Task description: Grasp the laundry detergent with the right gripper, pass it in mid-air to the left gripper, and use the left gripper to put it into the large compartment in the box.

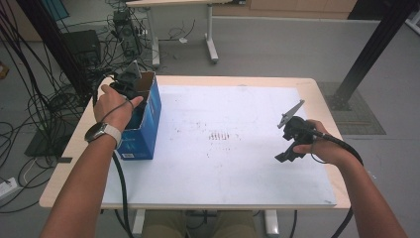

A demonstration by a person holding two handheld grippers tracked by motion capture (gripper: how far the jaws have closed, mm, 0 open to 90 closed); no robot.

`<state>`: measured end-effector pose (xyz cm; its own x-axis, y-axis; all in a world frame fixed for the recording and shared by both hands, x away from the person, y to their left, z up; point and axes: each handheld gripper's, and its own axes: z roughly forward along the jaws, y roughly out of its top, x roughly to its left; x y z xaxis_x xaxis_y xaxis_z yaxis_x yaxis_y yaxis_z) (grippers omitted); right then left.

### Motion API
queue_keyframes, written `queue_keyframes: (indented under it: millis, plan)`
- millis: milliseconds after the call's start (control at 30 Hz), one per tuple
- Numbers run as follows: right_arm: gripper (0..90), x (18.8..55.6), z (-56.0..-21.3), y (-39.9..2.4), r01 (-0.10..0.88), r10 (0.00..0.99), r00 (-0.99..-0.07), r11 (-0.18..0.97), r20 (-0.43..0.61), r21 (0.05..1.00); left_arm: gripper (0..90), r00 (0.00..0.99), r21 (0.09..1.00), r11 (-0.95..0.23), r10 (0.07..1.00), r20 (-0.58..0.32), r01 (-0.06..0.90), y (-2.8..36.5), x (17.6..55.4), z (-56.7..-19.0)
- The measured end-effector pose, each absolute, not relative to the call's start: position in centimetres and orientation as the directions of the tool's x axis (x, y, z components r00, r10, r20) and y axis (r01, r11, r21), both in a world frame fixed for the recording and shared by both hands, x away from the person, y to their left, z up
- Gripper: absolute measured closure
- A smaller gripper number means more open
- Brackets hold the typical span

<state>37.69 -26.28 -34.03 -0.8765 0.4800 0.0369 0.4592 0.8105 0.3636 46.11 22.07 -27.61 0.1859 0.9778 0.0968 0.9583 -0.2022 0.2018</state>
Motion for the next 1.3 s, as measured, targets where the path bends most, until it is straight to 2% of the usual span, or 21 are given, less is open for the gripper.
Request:
queue_keyframes:
  millis: [200, 400, 567, 600, 1033, 1300]
  plan:
    - [9.4, 37.6, -34.1, -26.2, 0.458, 0.477, -0.878, 0.812, 0.04, 0.363, 28.1, 0.196, 0.211, -0.213, 0.976, 0.099, 0.954, 22.2, 46.1, -27.5]
    - [9.4, 37.6, -34.0, -26.2, 0.459, 0.478, -0.878, 0.813, 0.039, 0.359, 27.3, 0.206, 0.225, -0.221, 0.975, 0.087, 0.949, 22.4, 46.0, -26.8]
    - [9.4, 37.5, -33.7, -26.1, 0.456, 0.477, -0.878, 0.814, 0.035, 0.361, 23.0, 0.226, 0.227, -0.238, 0.971, 0.078, 0.944, 22.6, 45.9, -25.9]
    - [9.4, 37.5, -33.6, -26.0, 0.454, 0.475, -0.879, 0.814, 0.034, 0.362, 19.7, 0.228, 0.224, -0.24, 0.97, 0.078, 0.944, 22.6, 45.9, -25.8]
    - [9.3, 37.1, -32.8, -26.1, 0.454, 0.48, -0.877, 0.814, 0.021, 0.363, 10.3, 0.319, 0.243, -0.322, 0.946, 0.051, 0.915, 21.9, 45.3, -22.5]
    - [9.1, 36.7, -32.2, -26.5, 0.459, 0.49, -0.872, 0.808, 0.01, 0.369, 8.6, 0.395, 0.267, -0.391, 0.918, 0.039, 0.881, 21.1, 44.6, -19.4]
